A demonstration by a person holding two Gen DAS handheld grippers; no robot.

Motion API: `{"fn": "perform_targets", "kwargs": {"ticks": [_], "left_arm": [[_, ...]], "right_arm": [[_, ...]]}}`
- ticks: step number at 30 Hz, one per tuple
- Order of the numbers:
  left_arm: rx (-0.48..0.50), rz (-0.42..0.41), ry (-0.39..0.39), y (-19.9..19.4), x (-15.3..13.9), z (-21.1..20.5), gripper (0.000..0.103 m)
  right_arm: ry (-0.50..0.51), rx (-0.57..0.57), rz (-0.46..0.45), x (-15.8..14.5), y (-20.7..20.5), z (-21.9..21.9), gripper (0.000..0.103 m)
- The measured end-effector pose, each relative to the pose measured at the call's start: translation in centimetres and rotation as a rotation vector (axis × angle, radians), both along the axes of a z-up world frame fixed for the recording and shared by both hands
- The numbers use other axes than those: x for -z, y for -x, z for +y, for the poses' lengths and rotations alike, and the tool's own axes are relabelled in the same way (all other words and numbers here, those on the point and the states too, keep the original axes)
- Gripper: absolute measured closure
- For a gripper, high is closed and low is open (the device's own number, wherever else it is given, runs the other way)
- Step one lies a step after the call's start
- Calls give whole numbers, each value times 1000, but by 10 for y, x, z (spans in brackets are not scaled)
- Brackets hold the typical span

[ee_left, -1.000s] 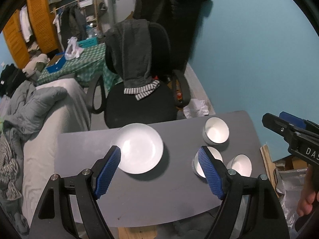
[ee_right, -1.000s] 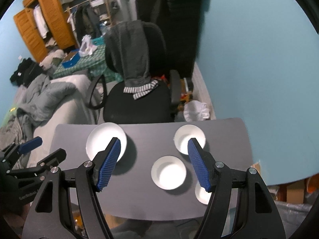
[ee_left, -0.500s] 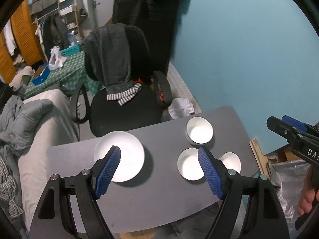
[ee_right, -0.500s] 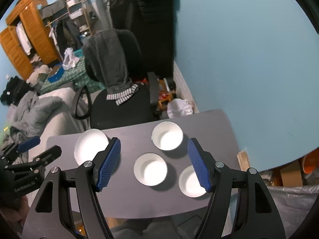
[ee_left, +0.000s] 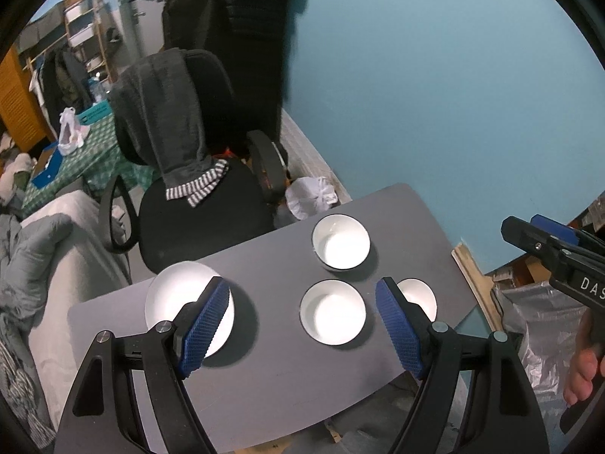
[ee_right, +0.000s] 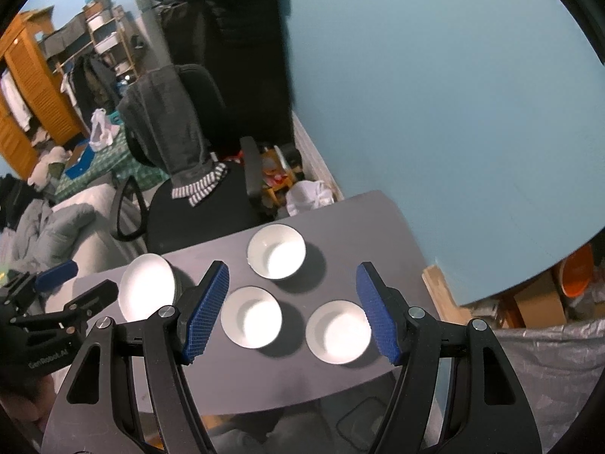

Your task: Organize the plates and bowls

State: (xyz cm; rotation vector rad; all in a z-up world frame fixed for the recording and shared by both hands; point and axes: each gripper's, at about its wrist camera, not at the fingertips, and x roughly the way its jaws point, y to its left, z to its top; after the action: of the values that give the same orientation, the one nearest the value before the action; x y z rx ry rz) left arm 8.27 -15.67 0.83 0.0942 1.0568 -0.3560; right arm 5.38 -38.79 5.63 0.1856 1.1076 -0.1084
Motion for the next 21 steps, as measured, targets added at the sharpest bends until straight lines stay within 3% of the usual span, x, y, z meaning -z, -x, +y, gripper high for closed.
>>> {"fn": "perform_targets", "kwargs": {"ticks": [9,21], "left_arm": [[38,29,-10,-11,10,-21,22],[18,59,-14,-28,20,-34,22]], "right_arm": [[-3,38,35,11,-1,-20,34],[-21,16,62,26,-20,-31,34]]}}
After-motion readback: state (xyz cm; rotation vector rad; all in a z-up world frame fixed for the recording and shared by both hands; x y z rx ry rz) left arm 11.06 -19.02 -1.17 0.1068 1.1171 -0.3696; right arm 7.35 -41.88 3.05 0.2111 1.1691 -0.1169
